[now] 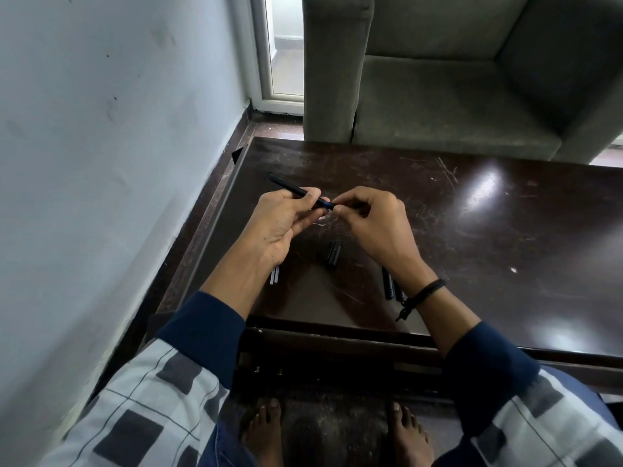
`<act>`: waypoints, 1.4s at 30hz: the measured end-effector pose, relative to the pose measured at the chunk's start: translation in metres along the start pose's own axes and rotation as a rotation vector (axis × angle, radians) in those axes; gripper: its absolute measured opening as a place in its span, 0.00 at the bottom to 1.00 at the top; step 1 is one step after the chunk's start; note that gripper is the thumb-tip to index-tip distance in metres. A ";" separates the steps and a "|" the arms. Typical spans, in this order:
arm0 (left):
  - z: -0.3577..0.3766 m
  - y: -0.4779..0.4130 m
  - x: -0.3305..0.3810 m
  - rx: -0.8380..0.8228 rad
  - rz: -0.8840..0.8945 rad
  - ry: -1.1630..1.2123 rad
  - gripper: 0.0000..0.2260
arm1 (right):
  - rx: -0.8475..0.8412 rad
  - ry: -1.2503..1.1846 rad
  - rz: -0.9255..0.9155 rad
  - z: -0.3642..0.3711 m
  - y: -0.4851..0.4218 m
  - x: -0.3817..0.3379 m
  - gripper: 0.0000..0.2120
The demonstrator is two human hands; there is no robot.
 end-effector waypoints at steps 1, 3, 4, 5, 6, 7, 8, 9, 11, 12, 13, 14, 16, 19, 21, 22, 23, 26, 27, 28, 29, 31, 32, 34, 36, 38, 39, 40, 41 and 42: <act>0.000 0.000 0.000 0.003 0.000 -0.002 0.02 | 0.000 -0.018 0.030 0.000 0.000 0.001 0.04; 0.000 0.000 -0.001 0.009 -0.002 -0.001 0.02 | -0.002 -0.039 0.061 0.000 -0.001 0.001 0.04; 0.001 0.000 -0.001 0.013 -0.003 -0.001 0.02 | -0.004 -0.049 0.071 0.001 -0.001 0.001 0.03; 0.000 0.000 -0.001 0.019 -0.002 0.000 0.02 | -0.008 -0.060 0.080 0.001 -0.001 0.001 0.03; 0.000 0.000 -0.001 0.026 -0.001 0.001 0.02 | -0.015 -0.070 0.084 0.000 -0.001 0.001 0.03; 0.000 0.000 -0.001 0.035 0.001 0.004 0.02 | -0.025 -0.075 0.084 0.000 -0.002 0.001 0.04; -0.001 0.000 0.000 0.045 0.004 0.009 0.02 | -0.035 -0.073 0.082 0.000 -0.001 0.001 0.06; -0.001 -0.001 0.000 0.053 0.006 0.014 0.02 | -0.043 -0.066 0.079 -0.001 -0.001 0.001 0.07; -0.002 -0.001 0.001 0.058 0.004 0.019 0.02 | -0.044 -0.051 0.074 0.000 -0.001 0.001 0.08; -0.002 -0.002 0.001 0.056 0.001 0.019 0.02 | -0.037 -0.047 0.074 0.000 -0.001 0.001 0.06; -0.002 -0.002 0.001 0.053 -0.004 0.019 0.02 | -0.028 -0.046 0.076 0.000 0.000 0.001 0.05; -0.002 -0.002 0.001 0.050 -0.010 0.022 0.02 | -0.018 -0.046 0.083 0.000 -0.001 0.000 0.03; -0.001 -0.001 0.000 0.046 -0.022 0.030 0.02 | -0.010 -0.045 0.095 -0.001 -0.001 0.000 0.02; -0.001 0.000 0.000 0.044 -0.025 0.038 0.02 | -0.019 -0.035 0.102 -0.001 0.000 0.001 0.04; -0.001 0.000 0.001 0.047 -0.018 0.039 0.02 | -0.025 -0.037 0.111 0.000 -0.001 0.002 0.04; -0.001 -0.001 0.001 0.050 -0.015 0.040 0.02 | -0.031 -0.043 0.112 0.000 -0.001 0.002 0.03; -0.001 -0.001 0.001 0.052 -0.014 0.042 0.02 | -0.037 -0.047 0.106 0.000 -0.001 0.002 0.04; -0.001 -0.001 0.001 0.052 -0.013 0.041 0.02 | -0.026 -0.046 0.087 0.002 -0.002 0.004 0.06; -0.001 -0.002 0.001 0.050 -0.013 0.039 0.02 | -0.016 -0.042 0.085 0.001 -0.002 0.003 0.05; -0.001 -0.002 0.001 0.049 -0.014 0.037 0.02 | -0.011 -0.038 0.088 0.001 -0.002 0.003 0.04; -0.001 -0.001 0.001 0.046 -0.015 0.035 0.02 | -0.012 -0.033 0.091 0.001 -0.002 0.003 0.02; 0.000 -0.001 0.001 0.038 -0.014 0.035 0.03 | -0.023 -0.019 0.092 0.001 -0.001 0.002 0.05; 0.000 -0.001 0.001 0.037 -0.014 0.035 0.03 | -0.030 -0.015 0.093 0.001 -0.001 0.002 0.07; 0.000 -0.001 0.000 0.039 -0.014 0.033 0.03 | -0.034 -0.009 0.095 0.001 -0.001 0.002 0.08; 0.000 -0.001 0.001 0.042 -0.014 0.034 0.03 | -0.023 -0.027 0.101 0.002 -0.001 0.002 0.05; 0.000 -0.001 0.001 0.043 -0.013 0.038 0.02 | -0.015 -0.052 0.096 0.001 -0.002 0.002 0.05; 0.000 -0.001 0.002 0.045 -0.012 0.042 0.02 | -0.016 -0.057 0.090 0.000 -0.002 0.002 0.08; -0.001 -0.001 0.002 0.048 -0.013 0.045 0.02 | -0.018 -0.053 0.082 0.000 -0.002 0.002 0.10; -0.001 -0.002 0.002 0.051 -0.013 0.047 0.02 | -0.022 -0.047 0.075 0.000 -0.002 0.002 0.10; -0.001 -0.002 0.002 0.054 -0.014 0.047 0.02 | -0.025 -0.041 0.071 0.000 -0.002 0.002 0.10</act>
Point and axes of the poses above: each hand's wrist, its own y-axis away from the middle knuckle, its own z-axis out of the palm, x = y × z, the point moved 2 cm from there along -y, towards the middle knuckle, and after that the axes turned 15 degrees about x, right-handed, at the moved point
